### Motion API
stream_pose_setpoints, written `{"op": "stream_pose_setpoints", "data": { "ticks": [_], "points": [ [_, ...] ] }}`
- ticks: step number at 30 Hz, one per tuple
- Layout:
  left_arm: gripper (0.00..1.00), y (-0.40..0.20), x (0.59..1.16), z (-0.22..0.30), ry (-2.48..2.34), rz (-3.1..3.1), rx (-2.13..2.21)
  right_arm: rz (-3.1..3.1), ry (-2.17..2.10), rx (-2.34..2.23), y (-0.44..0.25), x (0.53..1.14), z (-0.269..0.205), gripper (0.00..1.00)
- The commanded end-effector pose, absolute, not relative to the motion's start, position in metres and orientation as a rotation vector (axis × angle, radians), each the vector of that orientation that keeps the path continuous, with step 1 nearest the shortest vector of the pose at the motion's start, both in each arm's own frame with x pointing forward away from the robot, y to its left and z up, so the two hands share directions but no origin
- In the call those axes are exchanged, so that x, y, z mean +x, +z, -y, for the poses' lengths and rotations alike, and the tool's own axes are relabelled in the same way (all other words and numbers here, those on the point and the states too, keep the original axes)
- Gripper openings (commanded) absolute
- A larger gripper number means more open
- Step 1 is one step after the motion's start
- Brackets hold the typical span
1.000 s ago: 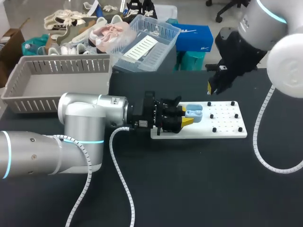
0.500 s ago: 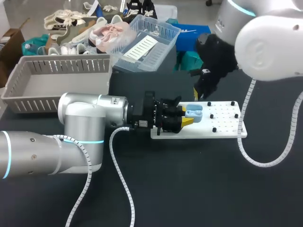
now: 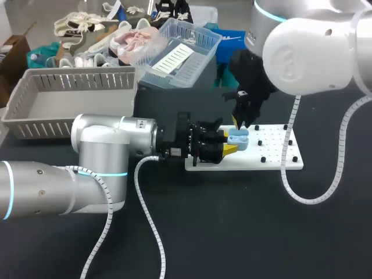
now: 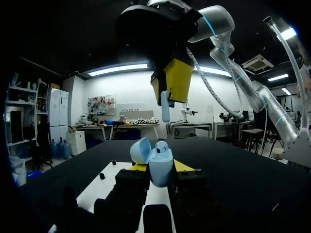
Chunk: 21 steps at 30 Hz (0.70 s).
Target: Pick up each earbud case from the left stands, insert the matching earbuds, close the lid, and place the case in the box.
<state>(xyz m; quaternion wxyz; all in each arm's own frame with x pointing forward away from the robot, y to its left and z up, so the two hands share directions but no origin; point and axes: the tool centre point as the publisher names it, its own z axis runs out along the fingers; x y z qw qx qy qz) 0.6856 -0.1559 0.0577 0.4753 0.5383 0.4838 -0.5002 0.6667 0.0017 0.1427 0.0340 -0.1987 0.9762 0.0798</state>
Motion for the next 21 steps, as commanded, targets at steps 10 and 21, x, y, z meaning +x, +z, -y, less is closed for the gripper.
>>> {"op": "stream_pose_setpoints", "data": {
  "ticks": [10,21],
  "points": [
    [0.00,0.057,0.687,0.156,-1.224,-1.182,1.317,-3.010,0.262,-0.652,0.128,0.673,-0.005,0.00],
    [0.00,0.057,0.687,0.156,-1.224,-1.182,1.317,-3.011,0.259,-0.670,0.125,0.675,-0.009,0.00]
  ]
}}
